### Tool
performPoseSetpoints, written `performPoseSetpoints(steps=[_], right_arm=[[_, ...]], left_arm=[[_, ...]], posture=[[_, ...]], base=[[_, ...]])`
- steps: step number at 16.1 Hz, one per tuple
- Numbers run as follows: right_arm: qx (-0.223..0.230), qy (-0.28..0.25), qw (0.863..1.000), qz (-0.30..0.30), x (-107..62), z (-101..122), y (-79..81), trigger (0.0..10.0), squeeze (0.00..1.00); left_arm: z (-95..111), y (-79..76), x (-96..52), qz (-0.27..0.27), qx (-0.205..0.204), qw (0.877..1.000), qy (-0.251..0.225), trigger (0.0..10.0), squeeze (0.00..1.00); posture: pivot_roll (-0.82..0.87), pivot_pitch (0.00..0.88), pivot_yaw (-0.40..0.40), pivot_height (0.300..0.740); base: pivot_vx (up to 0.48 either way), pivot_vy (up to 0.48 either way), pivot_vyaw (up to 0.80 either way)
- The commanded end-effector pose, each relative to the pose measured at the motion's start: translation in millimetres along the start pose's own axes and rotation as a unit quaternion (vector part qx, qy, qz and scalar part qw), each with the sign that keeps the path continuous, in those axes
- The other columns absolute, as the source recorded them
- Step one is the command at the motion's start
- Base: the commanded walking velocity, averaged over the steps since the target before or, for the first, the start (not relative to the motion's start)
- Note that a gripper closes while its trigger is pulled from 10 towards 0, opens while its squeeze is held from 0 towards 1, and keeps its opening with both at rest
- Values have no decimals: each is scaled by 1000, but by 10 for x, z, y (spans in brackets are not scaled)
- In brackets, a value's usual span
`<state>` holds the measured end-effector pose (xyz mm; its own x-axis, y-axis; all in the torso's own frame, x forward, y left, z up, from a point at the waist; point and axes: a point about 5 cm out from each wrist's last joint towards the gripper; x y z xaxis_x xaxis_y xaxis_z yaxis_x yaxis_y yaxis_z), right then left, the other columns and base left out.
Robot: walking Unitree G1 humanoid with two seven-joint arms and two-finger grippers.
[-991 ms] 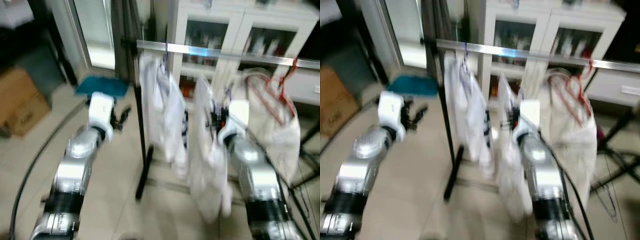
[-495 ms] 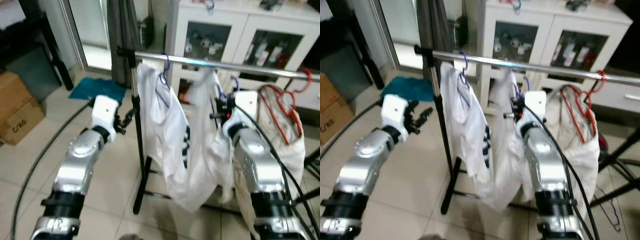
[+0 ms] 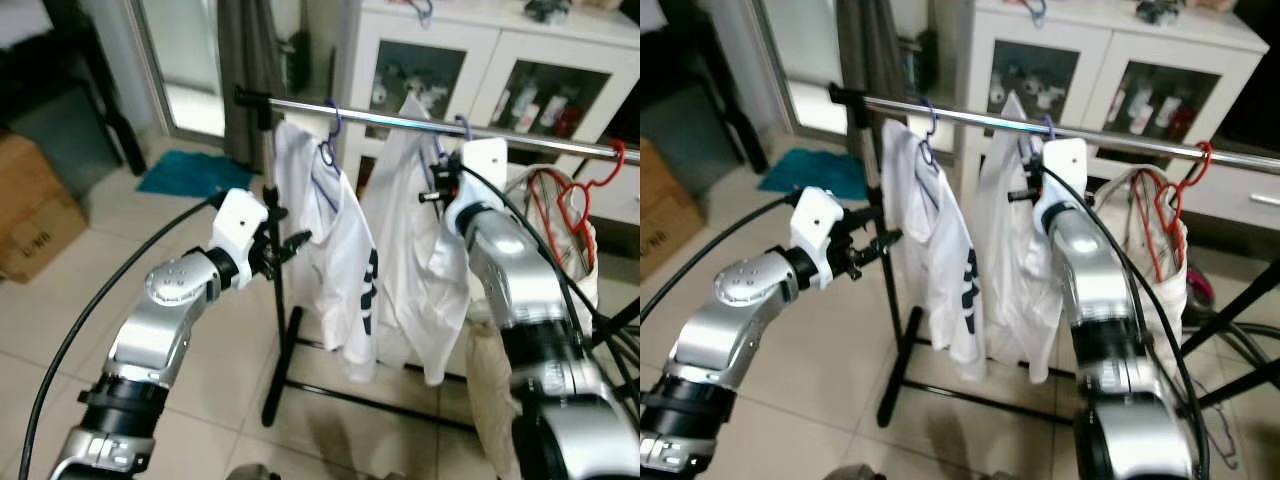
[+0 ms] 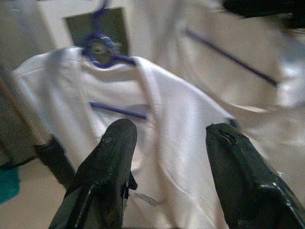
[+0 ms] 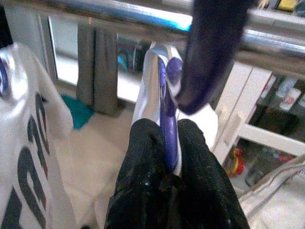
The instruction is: Hang hanger
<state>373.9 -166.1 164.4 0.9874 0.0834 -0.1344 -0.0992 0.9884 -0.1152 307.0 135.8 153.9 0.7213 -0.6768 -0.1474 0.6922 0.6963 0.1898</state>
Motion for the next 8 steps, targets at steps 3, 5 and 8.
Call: performPoseSetpoints(steps=[3,5,8], right_arm=[[5,53,998,-19,186,48,-68,10000,0],[32,61,997,-28,258,120,-88,10000,0],[54,60,996,-29,327,219,-87,10000,0]], left_arm=[[188,-76,26,-88,7,996,0,10000,0],[211,-82,11,-103,13,995,2,10000,0],[217,-45,17,-96,19,995,8,10000,0]], posture=[[115,0,-10,740],[118,0,-7,740],[124,0,-5,740]], base=[[0,0,0],[0,0,0],[0,0,0]])
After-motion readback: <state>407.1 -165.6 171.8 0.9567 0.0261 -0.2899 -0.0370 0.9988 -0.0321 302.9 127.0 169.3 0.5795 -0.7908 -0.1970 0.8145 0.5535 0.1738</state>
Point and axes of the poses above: a point about 5 cm out from each wrist's last joint towards the gripper, its own x axis pointing out of the wrist towards the gripper, its own z axis along the axis of the wrist's last joint, y = z × x, and after that the axes turned 1 degree about x, right-handed
